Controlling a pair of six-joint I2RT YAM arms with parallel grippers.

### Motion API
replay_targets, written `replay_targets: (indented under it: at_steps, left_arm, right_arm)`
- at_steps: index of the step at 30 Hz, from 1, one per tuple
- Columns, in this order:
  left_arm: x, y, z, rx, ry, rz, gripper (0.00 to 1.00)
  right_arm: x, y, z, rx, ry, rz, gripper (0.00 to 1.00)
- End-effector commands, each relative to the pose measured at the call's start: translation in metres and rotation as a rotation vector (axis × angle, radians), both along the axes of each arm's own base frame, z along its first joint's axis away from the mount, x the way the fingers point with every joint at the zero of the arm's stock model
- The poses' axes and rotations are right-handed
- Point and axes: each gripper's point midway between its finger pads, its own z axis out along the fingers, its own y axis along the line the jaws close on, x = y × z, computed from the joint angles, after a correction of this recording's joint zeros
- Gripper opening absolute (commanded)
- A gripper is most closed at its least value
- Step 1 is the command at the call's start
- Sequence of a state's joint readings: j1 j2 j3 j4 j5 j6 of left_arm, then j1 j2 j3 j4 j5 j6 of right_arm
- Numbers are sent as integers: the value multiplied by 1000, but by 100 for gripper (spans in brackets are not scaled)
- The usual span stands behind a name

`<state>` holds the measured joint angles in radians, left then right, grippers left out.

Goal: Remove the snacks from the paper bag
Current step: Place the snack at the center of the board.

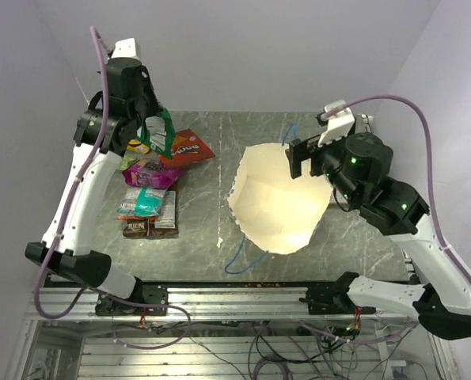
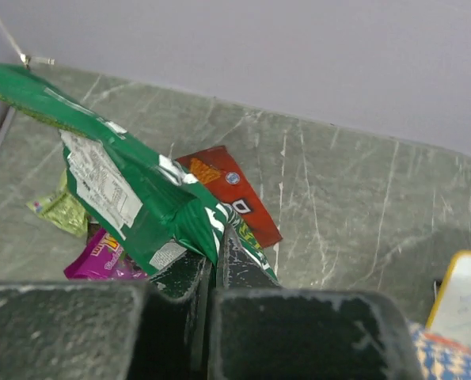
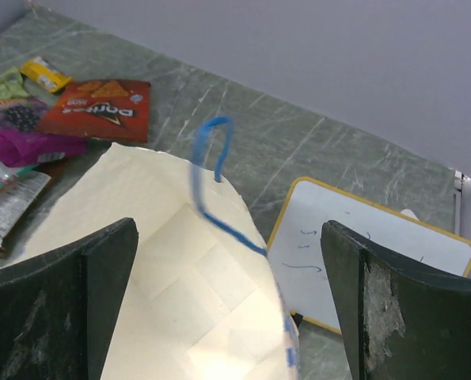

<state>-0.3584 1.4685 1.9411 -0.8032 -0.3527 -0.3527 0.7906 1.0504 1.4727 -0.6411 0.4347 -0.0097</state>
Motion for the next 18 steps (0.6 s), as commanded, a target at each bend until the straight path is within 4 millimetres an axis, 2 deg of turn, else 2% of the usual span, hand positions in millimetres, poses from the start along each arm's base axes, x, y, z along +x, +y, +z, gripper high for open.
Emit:
replay_targets:
  at_steps: [1, 5, 8, 9, 10, 14, 18]
  left_arm:
    - [38, 14, 11, -289, -105, 52, 7]
    - [65, 28, -8, -419, -110, 105, 7]
    - [75, 46, -33, -471, -109, 194, 7]
    - [75, 52, -36, -482, -121, 211, 7]
    - [77, 57, -52, -507, -117, 229, 7]
    - [65, 68, -91, -604, -99, 225, 7]
    - [35, 70, -130, -630, -39, 248, 7]
  right_arm:
    - [-16, -13, 32, 87, -49, 4, 100]
    - [-23, -22, 44, 130, -63, -13, 100]
    - [-26, -32, 55, 207, -70, -70, 100]
    - [-27, -36, 59, 252, -70, -98, 100]
    - [-28, -39, 64, 298, -71, -121, 100]
    - [-34, -39, 85, 388, -95, -95, 100]
    - [-37, -30, 100, 399, -121, -38, 100]
